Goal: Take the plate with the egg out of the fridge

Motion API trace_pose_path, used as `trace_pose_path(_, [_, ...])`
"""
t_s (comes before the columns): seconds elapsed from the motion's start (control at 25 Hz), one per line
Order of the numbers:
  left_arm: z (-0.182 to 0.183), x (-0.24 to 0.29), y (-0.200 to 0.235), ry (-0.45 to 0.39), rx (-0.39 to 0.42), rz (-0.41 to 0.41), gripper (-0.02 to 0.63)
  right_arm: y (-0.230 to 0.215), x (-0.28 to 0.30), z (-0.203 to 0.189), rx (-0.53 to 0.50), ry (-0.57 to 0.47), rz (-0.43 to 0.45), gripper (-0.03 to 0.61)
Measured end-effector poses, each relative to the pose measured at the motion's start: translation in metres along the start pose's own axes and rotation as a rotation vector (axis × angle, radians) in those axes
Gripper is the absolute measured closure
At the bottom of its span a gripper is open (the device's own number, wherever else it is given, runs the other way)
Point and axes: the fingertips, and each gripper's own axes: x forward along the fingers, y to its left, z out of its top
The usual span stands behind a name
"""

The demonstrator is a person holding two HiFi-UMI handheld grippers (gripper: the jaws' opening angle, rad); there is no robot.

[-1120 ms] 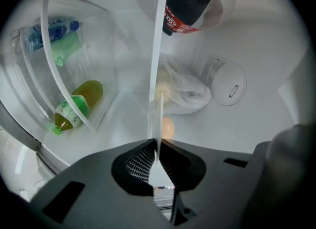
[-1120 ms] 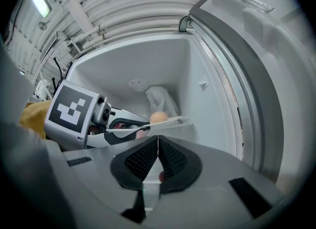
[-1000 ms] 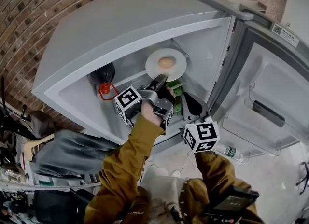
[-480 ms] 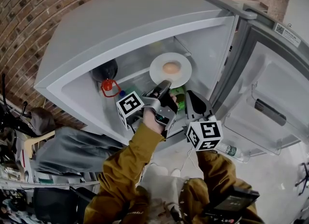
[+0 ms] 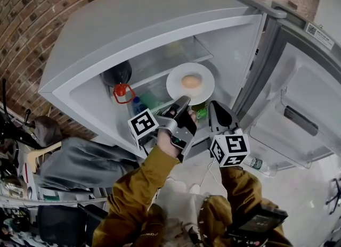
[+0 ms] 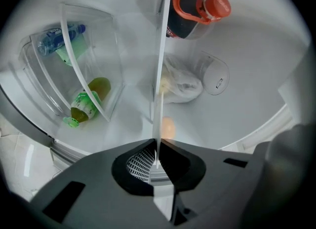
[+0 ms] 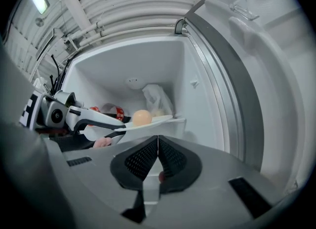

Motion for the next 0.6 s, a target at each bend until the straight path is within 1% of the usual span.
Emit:
trace_pose_path(0.12, [-0.003,-0.006,0.005,0.011,-0.001,0.010,0.583,-0.001,-0.006,-0.007,-0.002,0.013,-0.003,0.571])
trace_pose_path(0.28, [-0.009,-0.012,0.009,0.029,0.006,0.016,0.583,0.001,-0.013,-0.014,-0.004,0.024,0.014,0.571])
trace_pose_path(0.48, [-0.014,-0.022,0.018,0.052,-0.010,0.029,0.583,0.003,-0.022,-0.022,0.041,0.051,0.034,0.571])
trace_pose_path(0.6, [-0.017,-0.031,0.023,0.062,-0.011,0.038,0.583,0.005,-0.028,-0.022,0.048,0.051,0.037,0.571])
